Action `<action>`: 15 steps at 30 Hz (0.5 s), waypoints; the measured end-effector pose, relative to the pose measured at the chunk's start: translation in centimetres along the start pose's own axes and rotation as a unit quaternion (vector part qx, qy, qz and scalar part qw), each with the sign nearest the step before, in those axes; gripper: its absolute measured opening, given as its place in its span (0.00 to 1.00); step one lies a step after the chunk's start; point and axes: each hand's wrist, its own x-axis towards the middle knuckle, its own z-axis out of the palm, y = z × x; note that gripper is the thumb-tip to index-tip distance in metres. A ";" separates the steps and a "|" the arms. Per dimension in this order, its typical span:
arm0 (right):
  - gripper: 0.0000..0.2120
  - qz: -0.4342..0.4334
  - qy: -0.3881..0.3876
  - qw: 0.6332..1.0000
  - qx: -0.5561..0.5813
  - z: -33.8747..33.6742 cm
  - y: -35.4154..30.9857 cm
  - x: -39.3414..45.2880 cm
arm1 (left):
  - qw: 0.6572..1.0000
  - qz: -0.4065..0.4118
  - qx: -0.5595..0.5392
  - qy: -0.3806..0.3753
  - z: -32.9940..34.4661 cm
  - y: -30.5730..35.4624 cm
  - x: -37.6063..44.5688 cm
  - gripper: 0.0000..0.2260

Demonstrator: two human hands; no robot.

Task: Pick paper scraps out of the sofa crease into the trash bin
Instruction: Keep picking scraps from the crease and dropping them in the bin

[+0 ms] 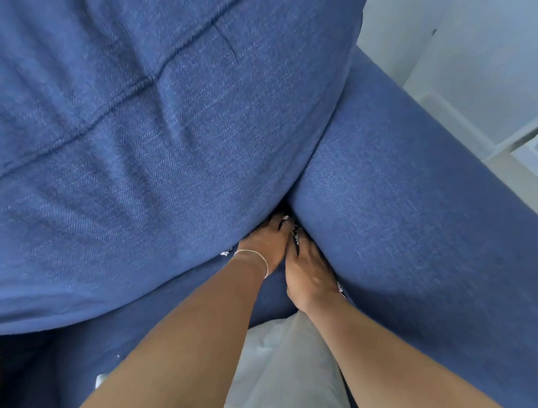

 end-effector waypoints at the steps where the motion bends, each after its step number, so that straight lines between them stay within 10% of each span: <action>1: 0.39 0.007 0.001 1.000 -0.008 0.1 -0.1 0.2 | 1.000 -0.005 0.012 0.011 0.1 0.1 0.2 0.20; 5: 0.15 0.012 0.015 0.999 -0.050 -0.4 -0.6 0.5 | 0.997 -0.010 0.046 0.057 0.3 0.4 0.6 0.13; 15: 0.06 -0.036 0.088 0.995 0.022 0.4 0.7 -3.0 | 0.995 -0.019 0.010 0.094 -0.1 -0.2 -4.4 0.06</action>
